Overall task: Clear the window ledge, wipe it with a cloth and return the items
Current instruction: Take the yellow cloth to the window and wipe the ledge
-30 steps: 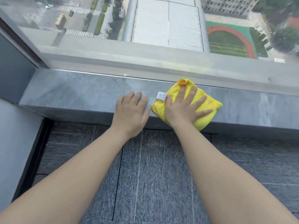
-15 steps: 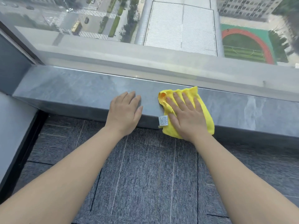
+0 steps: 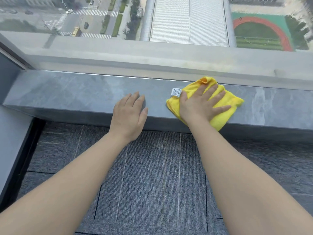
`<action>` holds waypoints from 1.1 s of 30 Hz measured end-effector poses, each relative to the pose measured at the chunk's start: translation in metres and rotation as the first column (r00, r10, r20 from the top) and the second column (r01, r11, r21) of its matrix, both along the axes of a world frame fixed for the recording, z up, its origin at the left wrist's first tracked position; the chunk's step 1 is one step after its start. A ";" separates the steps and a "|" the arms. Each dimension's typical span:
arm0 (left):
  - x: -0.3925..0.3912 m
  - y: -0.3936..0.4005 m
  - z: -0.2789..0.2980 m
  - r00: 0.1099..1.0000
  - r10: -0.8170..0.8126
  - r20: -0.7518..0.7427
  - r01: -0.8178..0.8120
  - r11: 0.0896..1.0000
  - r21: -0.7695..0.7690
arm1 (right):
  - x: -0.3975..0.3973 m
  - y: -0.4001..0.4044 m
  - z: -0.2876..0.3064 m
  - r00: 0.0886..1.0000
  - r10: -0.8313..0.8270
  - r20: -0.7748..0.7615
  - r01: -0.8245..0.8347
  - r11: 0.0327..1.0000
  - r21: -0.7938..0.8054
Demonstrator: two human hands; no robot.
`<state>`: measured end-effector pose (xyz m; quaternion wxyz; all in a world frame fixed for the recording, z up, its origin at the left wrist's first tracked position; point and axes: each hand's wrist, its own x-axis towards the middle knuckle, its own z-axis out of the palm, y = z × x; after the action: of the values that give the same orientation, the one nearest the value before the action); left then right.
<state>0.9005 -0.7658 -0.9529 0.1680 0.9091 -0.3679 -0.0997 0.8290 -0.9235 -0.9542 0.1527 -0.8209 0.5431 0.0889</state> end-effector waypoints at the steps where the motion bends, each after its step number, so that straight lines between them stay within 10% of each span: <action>1: 0.002 0.003 0.000 1.000 0.010 0.003 -0.010 1.000 -0.009 | 0.003 0.003 0.000 1.000 0.029 0.006 -0.029 1.000 -0.012; 16: -0.002 0.014 0.015 0.999 0.030 -0.013 -0.030 0.999 -0.026 | -0.024 0.031 0.006 0.604 0.784 0.141 -0.790 0.613 -0.023; 25: -0.016 -0.005 0.022 0.999 -0.004 -0.046 0.002 0.999 -0.037 | -0.074 0.013 0.024 0.767 0.404 0.499 -0.504 0.860 0.078; 33: -0.010 -0.009 0.017 0.994 0.038 -0.105 -0.043 0.998 -0.044 | -0.052 0.012 0.001 0.932 0.343 0.118 -0.343 0.939 -0.024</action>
<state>0.8905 -0.7743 -0.9358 0.2100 0.9058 -0.3425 -0.1347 0.7774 -0.9113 -0.9532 0.1663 -0.9071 0.3813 0.0636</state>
